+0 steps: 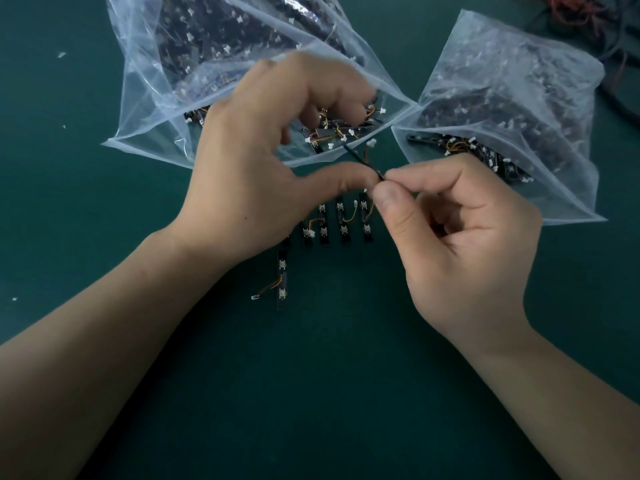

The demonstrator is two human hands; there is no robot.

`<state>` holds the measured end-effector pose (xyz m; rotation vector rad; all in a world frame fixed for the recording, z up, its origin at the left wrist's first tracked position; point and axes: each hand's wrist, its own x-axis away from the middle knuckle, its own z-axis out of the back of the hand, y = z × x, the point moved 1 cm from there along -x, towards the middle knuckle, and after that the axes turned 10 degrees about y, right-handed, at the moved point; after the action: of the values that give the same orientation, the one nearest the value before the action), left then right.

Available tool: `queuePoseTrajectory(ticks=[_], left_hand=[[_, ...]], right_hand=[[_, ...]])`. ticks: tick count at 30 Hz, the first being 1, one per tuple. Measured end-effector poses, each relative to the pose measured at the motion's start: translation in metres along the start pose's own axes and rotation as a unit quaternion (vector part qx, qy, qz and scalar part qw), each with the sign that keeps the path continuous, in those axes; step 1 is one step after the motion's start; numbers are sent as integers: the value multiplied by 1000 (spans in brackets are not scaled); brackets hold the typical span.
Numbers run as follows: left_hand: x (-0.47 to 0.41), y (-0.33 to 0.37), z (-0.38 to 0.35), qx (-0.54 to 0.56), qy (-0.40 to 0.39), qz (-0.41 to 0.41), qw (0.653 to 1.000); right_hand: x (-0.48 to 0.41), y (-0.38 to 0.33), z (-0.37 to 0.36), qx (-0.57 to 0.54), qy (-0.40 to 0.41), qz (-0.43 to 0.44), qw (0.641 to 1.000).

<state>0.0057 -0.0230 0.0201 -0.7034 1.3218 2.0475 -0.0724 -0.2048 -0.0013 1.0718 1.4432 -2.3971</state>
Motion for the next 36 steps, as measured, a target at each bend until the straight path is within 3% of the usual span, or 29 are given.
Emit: queuePoseTrajectory(ticks=[3, 11, 18, 26, 36], left_hand=[[3, -11, 0, 0, -11, 61, 998], [3, -19, -1, -3, -15, 34, 999], [3, -19, 1, 60, -59, 47, 995], [2, -15, 1, 139, -51, 140, 979], [2, -8, -1, 217, -103, 171, 956]], right_hand=[[-3, 1, 1, 12, 15, -2, 1000], [-1, 5, 0, -3, -7, -15, 1000], [-1, 4, 1, 13, -26, -25, 999], [-2, 0, -2, 12, -41, -49, 998], [-5, -2, -2, 76, -71, 10, 994]])
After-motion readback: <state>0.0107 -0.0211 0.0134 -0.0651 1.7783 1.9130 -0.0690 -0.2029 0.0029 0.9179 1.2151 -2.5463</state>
